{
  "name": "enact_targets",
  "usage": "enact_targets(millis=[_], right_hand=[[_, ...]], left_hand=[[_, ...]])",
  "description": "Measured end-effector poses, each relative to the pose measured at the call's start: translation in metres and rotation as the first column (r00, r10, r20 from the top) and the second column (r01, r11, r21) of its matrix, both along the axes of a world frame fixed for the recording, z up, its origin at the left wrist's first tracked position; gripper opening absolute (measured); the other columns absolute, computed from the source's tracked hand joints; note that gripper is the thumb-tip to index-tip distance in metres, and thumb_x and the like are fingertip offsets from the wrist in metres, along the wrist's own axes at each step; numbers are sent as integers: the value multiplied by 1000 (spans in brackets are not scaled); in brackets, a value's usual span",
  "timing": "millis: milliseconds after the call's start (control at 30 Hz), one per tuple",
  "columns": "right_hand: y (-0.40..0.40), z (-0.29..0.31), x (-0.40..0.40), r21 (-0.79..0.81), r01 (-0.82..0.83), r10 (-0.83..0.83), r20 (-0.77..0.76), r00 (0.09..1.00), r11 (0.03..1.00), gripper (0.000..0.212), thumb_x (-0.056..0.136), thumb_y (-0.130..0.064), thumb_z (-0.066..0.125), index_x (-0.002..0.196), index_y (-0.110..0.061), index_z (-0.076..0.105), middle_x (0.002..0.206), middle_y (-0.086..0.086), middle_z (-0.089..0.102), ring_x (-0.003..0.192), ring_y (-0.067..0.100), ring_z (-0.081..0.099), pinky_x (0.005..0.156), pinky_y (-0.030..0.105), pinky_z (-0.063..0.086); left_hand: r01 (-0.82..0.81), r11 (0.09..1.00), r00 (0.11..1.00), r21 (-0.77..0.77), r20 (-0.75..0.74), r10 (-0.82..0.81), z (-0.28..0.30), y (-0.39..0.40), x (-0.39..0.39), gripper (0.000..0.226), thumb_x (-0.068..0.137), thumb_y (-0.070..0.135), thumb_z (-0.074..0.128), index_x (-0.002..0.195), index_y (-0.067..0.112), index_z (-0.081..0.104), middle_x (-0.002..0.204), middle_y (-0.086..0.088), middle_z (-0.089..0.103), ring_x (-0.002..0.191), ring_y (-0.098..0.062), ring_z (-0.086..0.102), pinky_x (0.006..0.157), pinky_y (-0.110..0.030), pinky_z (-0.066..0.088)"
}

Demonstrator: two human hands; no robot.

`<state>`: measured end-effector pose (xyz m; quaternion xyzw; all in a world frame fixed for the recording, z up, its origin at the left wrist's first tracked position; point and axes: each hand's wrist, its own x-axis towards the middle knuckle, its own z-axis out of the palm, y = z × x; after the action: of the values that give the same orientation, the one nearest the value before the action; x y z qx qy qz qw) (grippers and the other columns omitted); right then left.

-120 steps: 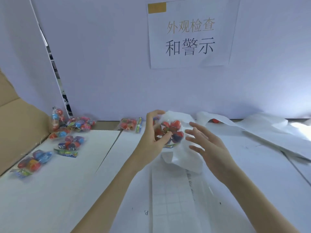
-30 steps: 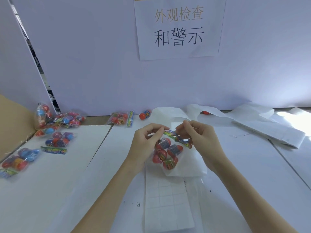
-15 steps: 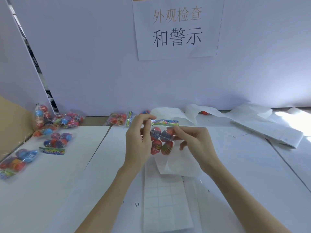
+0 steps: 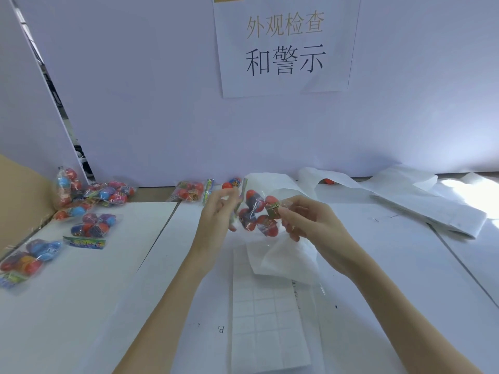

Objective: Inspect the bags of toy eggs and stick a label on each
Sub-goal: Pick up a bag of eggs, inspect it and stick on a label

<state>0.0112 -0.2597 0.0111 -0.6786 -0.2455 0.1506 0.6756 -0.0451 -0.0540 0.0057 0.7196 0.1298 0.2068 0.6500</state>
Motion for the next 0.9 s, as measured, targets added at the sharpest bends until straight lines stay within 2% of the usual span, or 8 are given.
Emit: enact_targets(millis=[67,133,233,333,467,633,800,900], right_hand=[[-3,2,1,-10,-27,27,10,1000,1000,13,101,-15,67,103,-2,69,76,3,60,71,19,51,63,27,44],[-4,3,1,-32,-40,41,25,999,999,13,102,-14,65,104,-1,69,76,2,60,70,19,50,63,26,43],[-3,3,-1,-46,-37,39,33,999,998,23,104,-20,63,94,-1,69,74,2,61,69,19,52,61,25,43],[2,1,-4,-59,36,-32,67,997,998,46,106,-30,59,77,4,68,69,4,67,64,17,55,58,24,43],[10,-6,-5,-118,209,-177,234,956,971,42,106,-27,60,74,-5,76,64,-1,74,51,5,61,56,15,43],[21,-15,-10,-91,395,-302,499,812,914,36,105,-26,62,75,-12,75,64,-8,73,60,7,71,53,11,44],[19,-13,-11,-169,175,-135,228,964,970,22,103,-43,60,114,-27,70,77,-6,79,73,18,74,53,20,50],[18,-11,-12,-165,79,-60,116,991,983,30,98,-31,72,124,-21,61,82,-5,80,74,11,72,56,21,51]], left_hand=[[76,997,997,6,-6,-76,0,-1,-3,29,102,50,60,100,24,74,95,-4,69,89,-16,62,76,-15,47],[132,989,991,-71,39,-129,2,-2,-5,25,99,44,64,95,22,75,101,-4,73,99,-23,63,88,-30,43],[109,990,989,-91,108,-99,2,-4,-5,19,100,32,64,95,14,68,90,-4,66,89,-25,57,81,-43,41],[-9,998,986,60,165,-1,-3,-8,-3,13,106,24,61,102,12,63,85,5,70,80,-10,65,74,-26,53],[-211,941,958,267,247,145,-8,-13,1,6,107,19,58,101,15,58,80,9,69,73,2,66,66,-15,53],[-328,883,919,337,330,215,-12,-18,3,9,107,15,57,100,17,51,84,3,66,72,-2,66,63,-11,49],[-396,855,896,335,347,278,-15,-16,1,8,108,16,54,102,17,49,87,11,62,73,-2,68,62,-11,49],[-343,926,917,157,269,294,-13,-14,2,9,109,18,53,101,16,51,86,8,64,73,3,64,65,-14,50]])
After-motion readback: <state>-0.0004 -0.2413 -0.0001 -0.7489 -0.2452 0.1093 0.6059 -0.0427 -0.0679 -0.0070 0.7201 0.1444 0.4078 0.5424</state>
